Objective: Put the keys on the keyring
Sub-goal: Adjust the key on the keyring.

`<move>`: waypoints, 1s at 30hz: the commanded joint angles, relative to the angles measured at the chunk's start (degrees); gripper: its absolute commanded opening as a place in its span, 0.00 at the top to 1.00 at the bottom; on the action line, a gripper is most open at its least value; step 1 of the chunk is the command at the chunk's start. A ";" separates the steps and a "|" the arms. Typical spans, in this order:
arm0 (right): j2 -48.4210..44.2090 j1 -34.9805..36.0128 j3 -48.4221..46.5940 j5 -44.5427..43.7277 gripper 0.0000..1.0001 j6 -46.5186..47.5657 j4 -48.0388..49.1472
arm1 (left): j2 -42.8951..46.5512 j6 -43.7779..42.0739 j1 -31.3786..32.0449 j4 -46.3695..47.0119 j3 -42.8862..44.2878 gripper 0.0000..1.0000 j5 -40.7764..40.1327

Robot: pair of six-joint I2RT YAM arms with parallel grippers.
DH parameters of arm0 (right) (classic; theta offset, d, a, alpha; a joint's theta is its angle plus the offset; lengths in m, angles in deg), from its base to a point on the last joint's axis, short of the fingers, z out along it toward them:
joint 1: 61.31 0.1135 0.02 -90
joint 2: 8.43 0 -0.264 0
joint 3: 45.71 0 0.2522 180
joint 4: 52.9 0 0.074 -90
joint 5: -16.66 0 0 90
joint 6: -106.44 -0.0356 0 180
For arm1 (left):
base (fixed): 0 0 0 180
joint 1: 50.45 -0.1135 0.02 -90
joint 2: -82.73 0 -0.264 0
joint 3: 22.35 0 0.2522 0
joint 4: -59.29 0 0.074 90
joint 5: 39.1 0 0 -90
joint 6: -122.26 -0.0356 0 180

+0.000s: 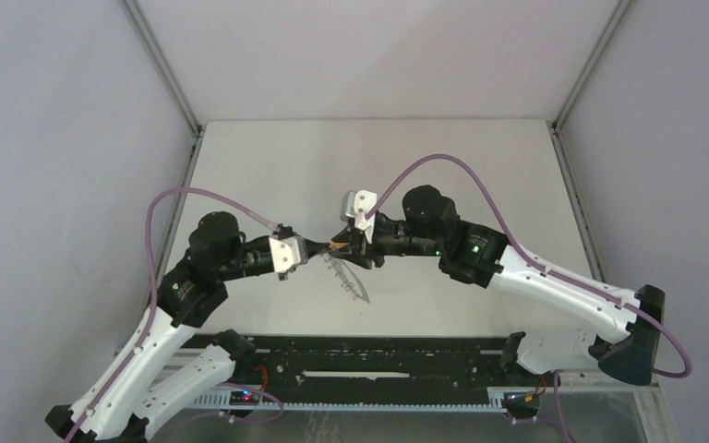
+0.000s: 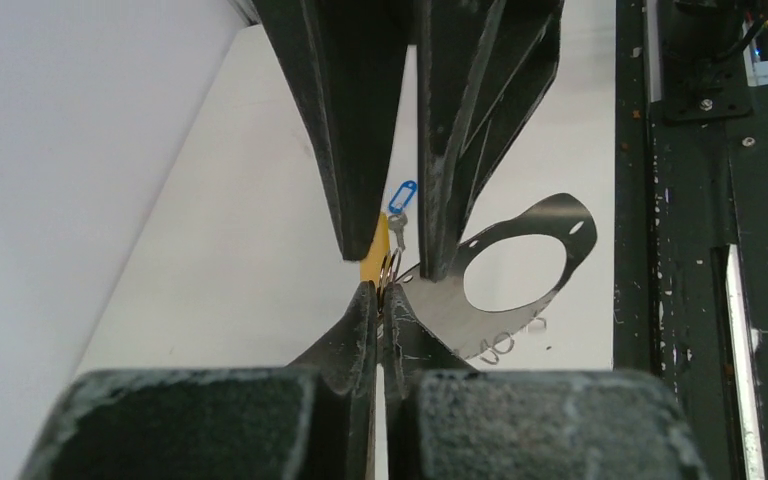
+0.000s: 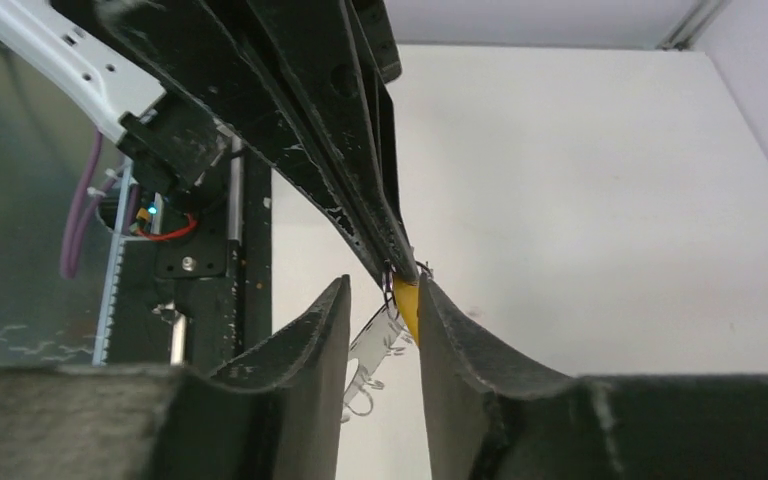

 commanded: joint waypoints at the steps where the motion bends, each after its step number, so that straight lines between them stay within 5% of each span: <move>1: -4.65 -3.22 -0.67 7.04 0.54 -3.58 2.13 | -1.32 -2.76 -0.73 -3.89 4.53 1.00 2.39; 7: -3.01 -5.63 -8.35 10.83 0.49 1.12 -11.72 | -2.85 -4.20 -0.72 -7.55 6.72 1.00 2.82; 13: 3.51 -5.73 -18.27 17.41 0.62 4.46 -25.50 | -3.91 -3.38 -0.72 -7.26 7.68 1.00 3.94; 30: 13.20 -2.76 -27.64 8.82 0.70 7.11 -32.94 | -3.12 -3.95 -0.65 -5.06 6.81 1.00 4.43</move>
